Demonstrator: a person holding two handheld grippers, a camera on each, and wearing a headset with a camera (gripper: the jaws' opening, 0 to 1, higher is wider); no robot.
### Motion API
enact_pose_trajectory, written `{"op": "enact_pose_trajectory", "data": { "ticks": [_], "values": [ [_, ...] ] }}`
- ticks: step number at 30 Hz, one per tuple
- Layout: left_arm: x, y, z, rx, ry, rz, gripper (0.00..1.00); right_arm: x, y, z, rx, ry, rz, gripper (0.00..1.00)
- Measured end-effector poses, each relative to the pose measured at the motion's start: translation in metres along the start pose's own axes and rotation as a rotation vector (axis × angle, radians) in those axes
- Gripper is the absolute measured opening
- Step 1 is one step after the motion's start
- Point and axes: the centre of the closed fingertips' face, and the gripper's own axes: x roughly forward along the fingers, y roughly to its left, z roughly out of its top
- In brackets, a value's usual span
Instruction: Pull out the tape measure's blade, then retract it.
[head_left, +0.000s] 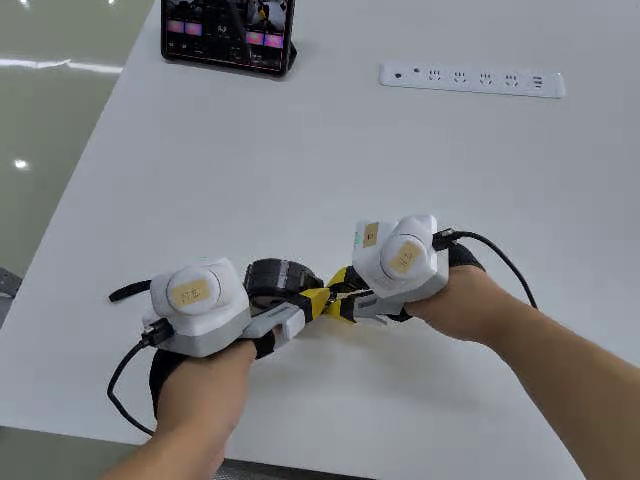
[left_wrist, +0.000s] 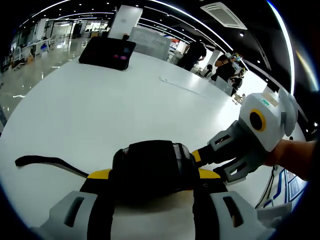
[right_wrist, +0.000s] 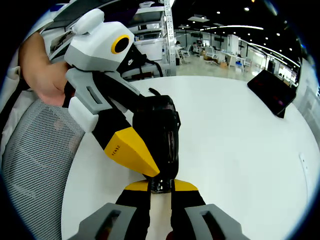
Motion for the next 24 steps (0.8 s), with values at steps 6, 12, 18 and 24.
{"op": "enact_pose_trajectory", "data": {
  "ticks": [6, 12, 18, 24],
  "values": [
    [0.000, -0.001, 0.000, 0.013, 0.014, -0.003, 0.61, 0.000, 0.002, 0.000, 0.003, -0.005, 0.005, 0.12],
    [-0.001, -0.001, 0.000, 0.026, 0.007, -0.009, 0.61, -0.005, -0.001, 0.001, -0.011, -0.020, -0.012, 0.16],
    [-0.002, -0.001, 0.002, 0.069, 0.005, -0.018, 0.60, -0.010, -0.001, 0.001, 0.017, -0.038, -0.016, 0.21],
    [-0.005, -0.002, 0.004, 0.128, 0.001, -0.023, 0.58, -0.016, -0.002, 0.000, 0.024, -0.036, -0.027, 0.24]
  ]
}}
